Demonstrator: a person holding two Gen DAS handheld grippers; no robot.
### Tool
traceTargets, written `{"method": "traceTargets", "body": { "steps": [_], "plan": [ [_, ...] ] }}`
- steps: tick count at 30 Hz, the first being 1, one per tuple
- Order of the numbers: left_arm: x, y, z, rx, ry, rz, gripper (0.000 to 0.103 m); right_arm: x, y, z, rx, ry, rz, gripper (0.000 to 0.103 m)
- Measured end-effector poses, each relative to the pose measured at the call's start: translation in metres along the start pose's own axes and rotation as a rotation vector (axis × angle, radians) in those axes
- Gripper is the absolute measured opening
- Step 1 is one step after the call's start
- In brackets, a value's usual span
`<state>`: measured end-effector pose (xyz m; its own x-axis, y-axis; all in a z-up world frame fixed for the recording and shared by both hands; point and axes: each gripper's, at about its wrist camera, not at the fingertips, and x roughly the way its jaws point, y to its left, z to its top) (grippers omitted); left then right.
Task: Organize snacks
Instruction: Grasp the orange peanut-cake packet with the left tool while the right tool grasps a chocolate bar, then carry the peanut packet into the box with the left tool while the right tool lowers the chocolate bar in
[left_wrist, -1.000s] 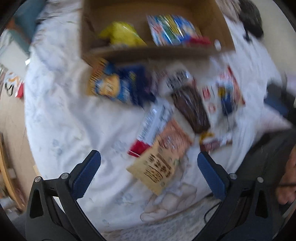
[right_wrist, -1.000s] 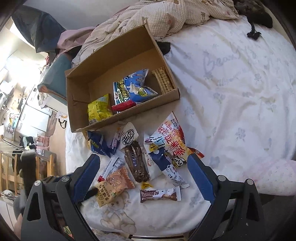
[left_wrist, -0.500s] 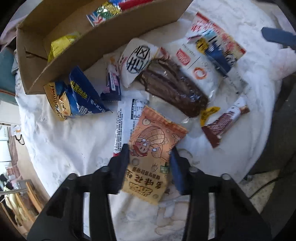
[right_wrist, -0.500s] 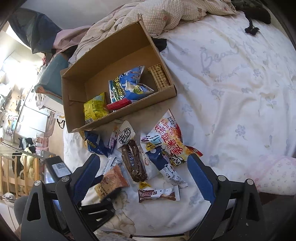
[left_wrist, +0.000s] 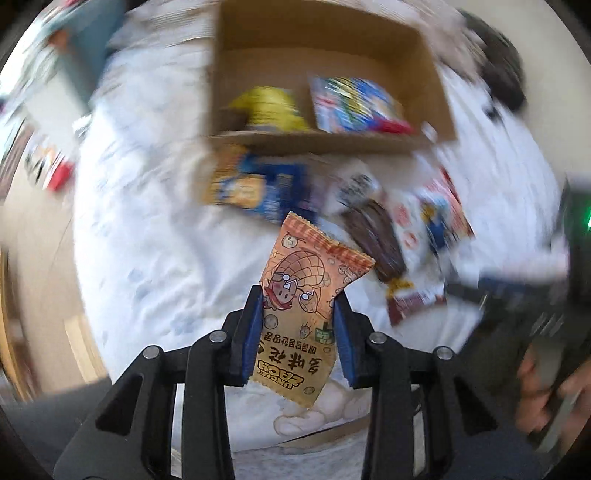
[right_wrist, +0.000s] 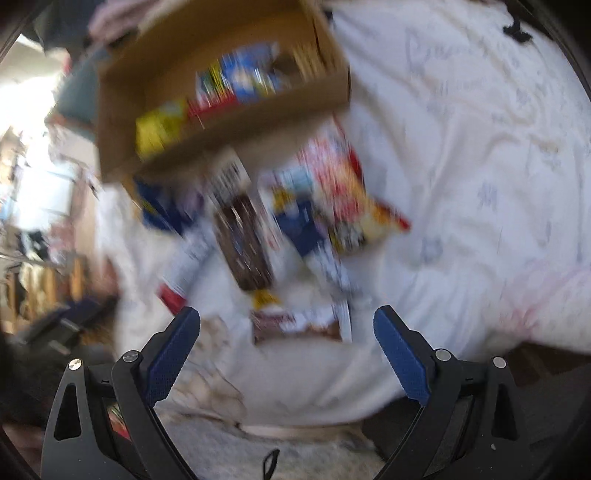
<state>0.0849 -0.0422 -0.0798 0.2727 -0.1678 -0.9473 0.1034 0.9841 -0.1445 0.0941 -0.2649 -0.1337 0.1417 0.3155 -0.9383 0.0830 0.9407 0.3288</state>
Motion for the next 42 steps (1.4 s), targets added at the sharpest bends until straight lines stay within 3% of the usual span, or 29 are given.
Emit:
{"method": "traceTargets", "body": {
  "steps": [2,7,17,19,21,25,32,37,42],
  "plan": [
    [-0.006,0.013,0.002,-0.055,-0.021,0.007,0.032,0.016,0.003,-0.006,-0.004,0.048,-0.052,0.097],
    [-0.017,0.027,0.009,-0.075,-0.071,0.015,0.032,0.041,0.019,-0.011,-0.067,0.086,-0.151,0.097],
    [-0.012,0.011,0.015,-0.062,-0.08,-0.015,0.032,0.082,0.029,-0.009,-0.079,0.15,-0.266,0.1],
    [-0.01,0.011,0.015,-0.061,-0.079,-0.009,0.032,0.083,0.029,-0.009,-0.083,0.14,-0.273,0.091],
    [-0.008,0.012,0.015,-0.07,-0.069,-0.012,0.032,0.08,0.034,-0.009,-0.102,0.126,-0.289,0.072],
    [-0.005,0.015,0.014,-0.076,-0.063,-0.004,0.032,0.063,0.032,-0.011,-0.095,0.117,-0.208,0.057],
    [0.001,0.02,0.013,-0.095,-0.056,0.025,0.032,0.041,0.036,-0.023,-0.105,0.113,-0.084,0.055],
    [0.002,0.026,0.011,-0.115,-0.063,0.046,0.032,0.014,0.042,-0.023,-0.096,0.089,0.079,0.055],
    [-0.01,0.038,0.013,-0.176,-0.128,0.058,0.032,-0.047,0.051,-0.012,-0.113,-0.16,0.281,0.055]
  ]
}}
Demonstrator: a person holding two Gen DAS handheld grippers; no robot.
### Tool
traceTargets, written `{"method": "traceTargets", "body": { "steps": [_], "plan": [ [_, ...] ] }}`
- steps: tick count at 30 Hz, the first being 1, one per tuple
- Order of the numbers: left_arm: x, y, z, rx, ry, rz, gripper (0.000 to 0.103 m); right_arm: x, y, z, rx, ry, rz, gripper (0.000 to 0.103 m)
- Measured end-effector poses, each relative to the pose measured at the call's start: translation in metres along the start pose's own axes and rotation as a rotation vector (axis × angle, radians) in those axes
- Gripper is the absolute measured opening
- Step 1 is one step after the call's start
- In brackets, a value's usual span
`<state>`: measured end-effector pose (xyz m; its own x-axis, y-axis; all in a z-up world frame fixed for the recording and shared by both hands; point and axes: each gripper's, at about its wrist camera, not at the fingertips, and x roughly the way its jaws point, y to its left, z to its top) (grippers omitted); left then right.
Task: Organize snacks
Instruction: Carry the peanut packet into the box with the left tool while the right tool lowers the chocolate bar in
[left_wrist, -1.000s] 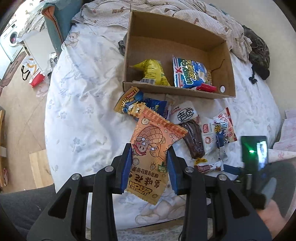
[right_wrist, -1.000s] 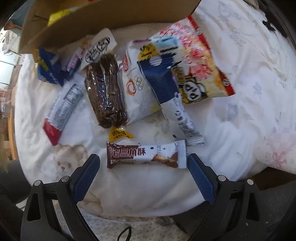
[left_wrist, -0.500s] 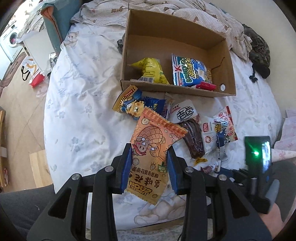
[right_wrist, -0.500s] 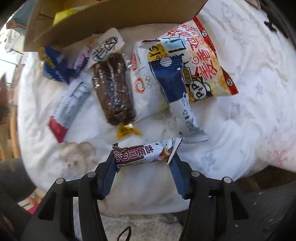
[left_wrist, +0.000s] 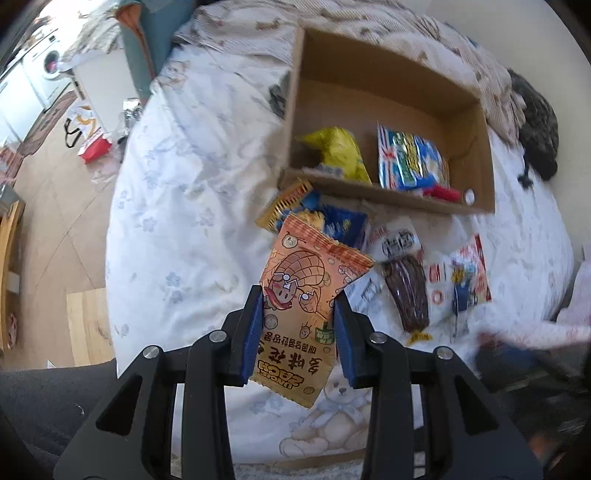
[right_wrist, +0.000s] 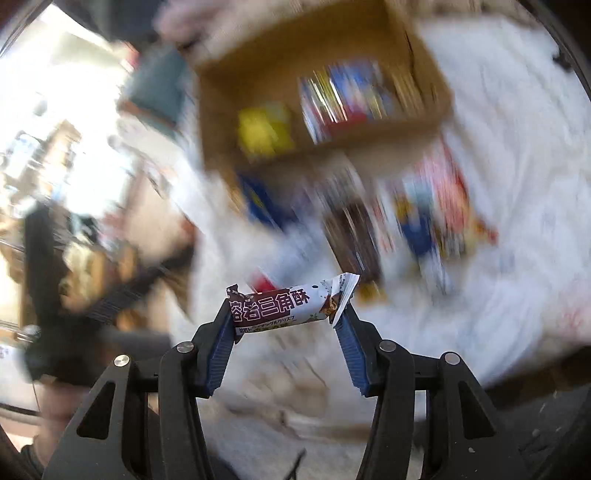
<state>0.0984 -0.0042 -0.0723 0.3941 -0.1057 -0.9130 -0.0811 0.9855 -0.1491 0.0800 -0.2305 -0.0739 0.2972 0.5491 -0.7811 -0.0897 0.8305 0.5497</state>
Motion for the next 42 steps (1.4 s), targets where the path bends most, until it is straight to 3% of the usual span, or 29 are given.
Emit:
{"method": "traceTargets", "body": {
  "steps": [4,7,10,16,24,34,42],
  "plan": [
    [-0.016,0.005,0.006,-0.033,-0.086,-0.01,0.032,-0.043,0.012,0.013,-0.04,-0.207,0.102,0.055],
    [-0.029,0.007,0.011,-0.041,-0.136,-0.02,0.032,-0.05,0.017,0.025,-0.036,-0.272,0.133,0.055],
    [-0.043,0.01,0.02,-0.058,-0.176,-0.036,0.032,-0.058,0.019,0.036,-0.049,-0.308,0.087,0.055],
    [-0.06,0.014,0.046,-0.064,-0.208,-0.035,0.032,-0.063,0.017,0.054,-0.057,-0.309,0.076,0.055],
    [-0.053,0.003,0.082,-0.033,-0.219,-0.003,0.032,-0.055,0.015,0.091,-0.088,-0.328,0.039,0.056],
    [-0.022,-0.035,0.129,0.07,-0.237,0.027,0.032,-0.017,-0.01,0.134,-0.014,-0.274,0.006,0.056],
    [0.025,-0.044,0.143,0.099,-0.271,-0.02,0.032,0.022,-0.022,0.142,0.0,-0.197,-0.032,0.058]
  ]
}}
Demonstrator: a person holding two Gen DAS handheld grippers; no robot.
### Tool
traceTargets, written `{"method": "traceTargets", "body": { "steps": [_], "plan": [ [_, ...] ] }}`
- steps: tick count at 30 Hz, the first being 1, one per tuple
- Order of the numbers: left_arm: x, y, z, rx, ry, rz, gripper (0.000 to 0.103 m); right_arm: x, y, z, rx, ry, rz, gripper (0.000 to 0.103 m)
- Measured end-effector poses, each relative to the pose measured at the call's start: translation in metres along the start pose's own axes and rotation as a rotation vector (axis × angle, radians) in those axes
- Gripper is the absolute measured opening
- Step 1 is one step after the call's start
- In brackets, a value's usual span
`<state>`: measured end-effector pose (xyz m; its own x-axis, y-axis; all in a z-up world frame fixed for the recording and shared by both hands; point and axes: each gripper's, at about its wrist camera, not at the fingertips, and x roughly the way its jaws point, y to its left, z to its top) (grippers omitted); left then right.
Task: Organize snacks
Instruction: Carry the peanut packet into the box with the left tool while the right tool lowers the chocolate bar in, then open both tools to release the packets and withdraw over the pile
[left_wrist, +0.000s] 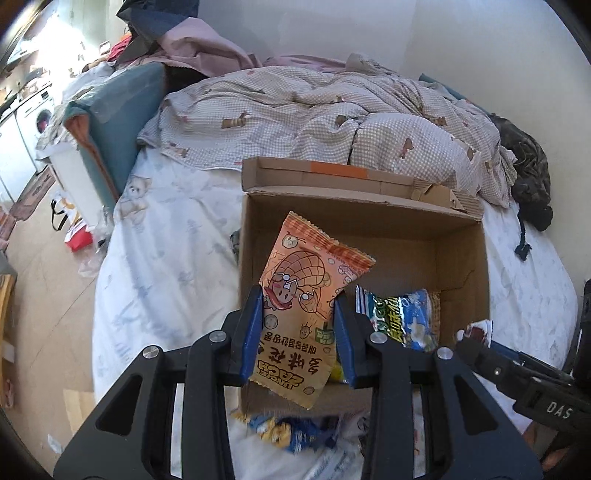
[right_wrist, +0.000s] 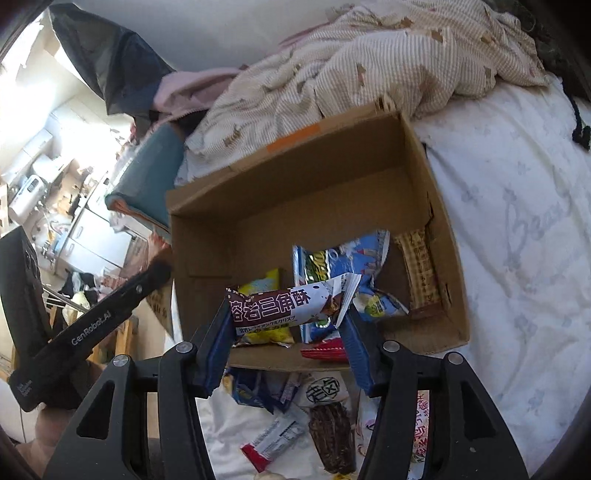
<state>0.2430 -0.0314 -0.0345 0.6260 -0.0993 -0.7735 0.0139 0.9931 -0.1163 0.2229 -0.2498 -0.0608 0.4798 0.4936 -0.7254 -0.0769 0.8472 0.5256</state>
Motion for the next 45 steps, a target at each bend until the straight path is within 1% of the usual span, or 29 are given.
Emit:
{"method": "traceTargets", "body": {
  "steps": [2,4,7,11,16,19,24,26,27,28,29,31,34,36,38,39,41,43,45],
  "plan": [
    [0.011,0.001,-0.002,-0.006,0.021,0.006,0.032,0.007,-0.002,-0.001,0.003,0.02,-0.002,0.059],
    [0.018,0.002,-0.001,-0.02,0.037,-0.013,0.032,0.011,-0.004,-0.001,-0.001,0.031,-0.009,0.059],
    [0.022,0.002,0.0,-0.015,0.032,-0.002,0.033,0.017,-0.008,0.0,0.017,0.041,-0.014,0.06],
    [0.024,0.002,0.001,-0.03,0.039,-0.029,0.035,0.023,-0.016,0.002,0.058,0.054,-0.008,0.06],
    [0.022,0.001,0.0,-0.013,0.042,-0.031,0.035,0.025,-0.021,0.004,0.085,0.05,-0.013,0.06],
    [0.022,0.001,-0.001,-0.022,0.048,-0.039,0.035,0.025,-0.023,0.005,0.095,0.05,-0.009,0.06],
    [0.02,-0.002,0.0,-0.013,0.045,-0.041,0.035,0.02,-0.026,0.006,0.107,0.02,0.0,0.062],
    [0.02,-0.003,0.0,-0.008,0.045,-0.041,0.035,0.017,-0.027,0.006,0.114,0.003,0.006,0.064],
    [0.02,-0.003,-0.001,-0.005,0.046,-0.041,0.035,0.016,-0.027,0.006,0.121,-0.004,0.012,0.068],
    [0.02,-0.004,-0.001,-0.002,0.047,-0.041,0.035,0.015,-0.029,0.006,0.132,-0.009,0.025,0.074],
    [0.019,-0.004,-0.001,0.001,0.047,-0.043,0.035,0.014,-0.031,0.006,0.155,-0.014,0.052,0.077],
    [0.019,-0.005,-0.001,0.002,0.047,-0.044,0.035,0.013,-0.035,0.006,0.191,-0.032,0.089,0.089],
    [0.019,-0.006,-0.002,0.004,0.052,-0.049,0.036,0.007,-0.033,0.006,0.183,-0.078,0.081,0.097],
    [0.018,-0.007,-0.003,0.01,0.055,-0.056,0.042,0.007,-0.031,0.006,0.173,-0.084,0.069,0.098],
    [0.016,-0.009,-0.003,0.018,0.047,-0.061,0.059,0.009,-0.031,0.007,0.179,-0.071,0.078,0.098],
    [0.014,-0.01,-0.003,0.023,0.042,-0.062,0.064,0.01,-0.031,0.007,0.182,-0.064,0.081,0.098],
    [0.011,-0.012,-0.003,0.032,0.027,-0.056,0.085,0.011,-0.031,0.007,0.182,-0.061,0.08,0.098],
    [0.008,-0.014,-0.003,0.037,0.013,-0.051,0.089,0.011,-0.032,0.007,0.184,-0.06,0.076,0.098],
    [0.007,-0.015,-0.003,0.047,0.01,-0.05,0.089,0.011,-0.033,0.008,0.194,-0.058,0.081,0.098]
  ]
}}
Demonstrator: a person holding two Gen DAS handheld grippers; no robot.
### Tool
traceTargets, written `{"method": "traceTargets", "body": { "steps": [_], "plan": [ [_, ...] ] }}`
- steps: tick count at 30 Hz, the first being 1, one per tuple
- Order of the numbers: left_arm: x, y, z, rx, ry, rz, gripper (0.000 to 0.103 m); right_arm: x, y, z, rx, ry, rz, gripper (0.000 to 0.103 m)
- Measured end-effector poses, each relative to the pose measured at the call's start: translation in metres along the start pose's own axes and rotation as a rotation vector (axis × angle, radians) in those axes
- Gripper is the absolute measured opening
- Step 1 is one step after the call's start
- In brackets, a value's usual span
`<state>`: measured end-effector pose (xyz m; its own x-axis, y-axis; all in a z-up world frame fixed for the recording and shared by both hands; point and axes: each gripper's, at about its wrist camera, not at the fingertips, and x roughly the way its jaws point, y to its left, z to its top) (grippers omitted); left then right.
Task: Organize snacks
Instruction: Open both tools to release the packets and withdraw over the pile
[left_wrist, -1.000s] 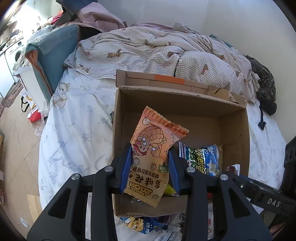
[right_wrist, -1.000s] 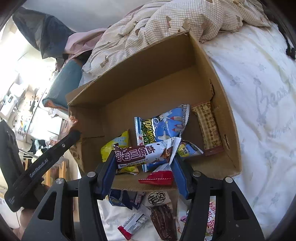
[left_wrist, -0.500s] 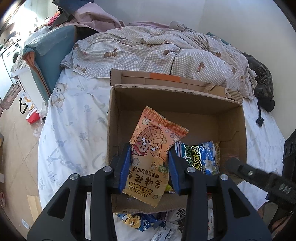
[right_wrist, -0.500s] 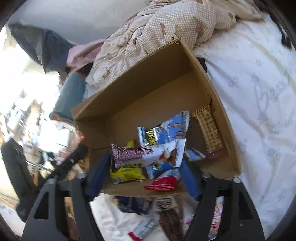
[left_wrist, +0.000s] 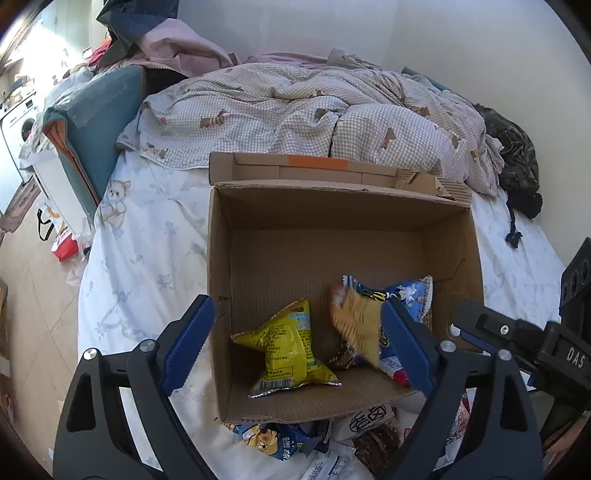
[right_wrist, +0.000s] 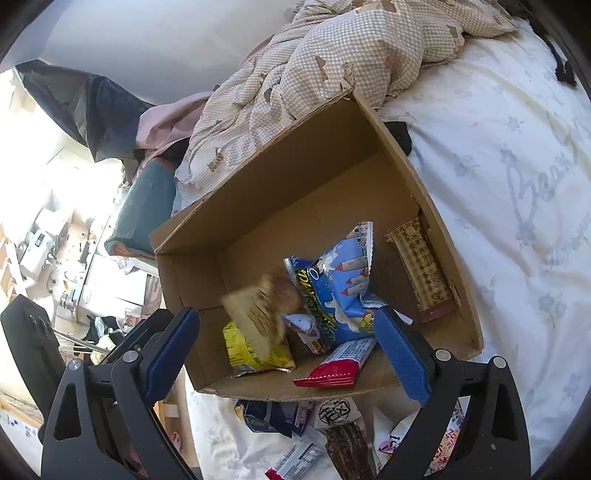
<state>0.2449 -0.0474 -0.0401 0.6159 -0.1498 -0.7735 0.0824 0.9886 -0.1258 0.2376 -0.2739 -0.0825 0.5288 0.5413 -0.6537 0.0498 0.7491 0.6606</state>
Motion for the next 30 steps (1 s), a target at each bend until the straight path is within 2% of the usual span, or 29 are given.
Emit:
{"method": "traceTargets", "body": {
  "steps": [13,19,23,24,27,30],
  "plan": [
    [-0.005,-0.002,-0.003,0.019,-0.018,0.018,0.089,-0.015,0.009,0.001,-0.024,-0.016,-0.011,0.098],
    [-0.019,0.0,-0.006,0.004,-0.046,0.006,0.089,-0.028,0.017,-0.002,-0.051,-0.028,-0.027,0.098],
    [-0.031,0.004,-0.01,-0.012,-0.063,0.03,0.09,-0.039,0.024,-0.006,-0.076,-0.042,-0.03,0.098],
    [-0.036,0.007,-0.011,-0.02,-0.07,0.036,0.09,-0.043,0.027,-0.007,-0.091,-0.048,-0.036,0.098],
    [-0.05,0.012,-0.014,-0.037,-0.091,0.04,0.102,-0.05,0.034,-0.009,-0.125,-0.057,-0.049,0.098],
    [-0.064,0.017,-0.018,-0.052,-0.104,0.032,0.102,-0.058,0.04,-0.012,-0.146,-0.063,-0.053,0.098]
  ]
}}
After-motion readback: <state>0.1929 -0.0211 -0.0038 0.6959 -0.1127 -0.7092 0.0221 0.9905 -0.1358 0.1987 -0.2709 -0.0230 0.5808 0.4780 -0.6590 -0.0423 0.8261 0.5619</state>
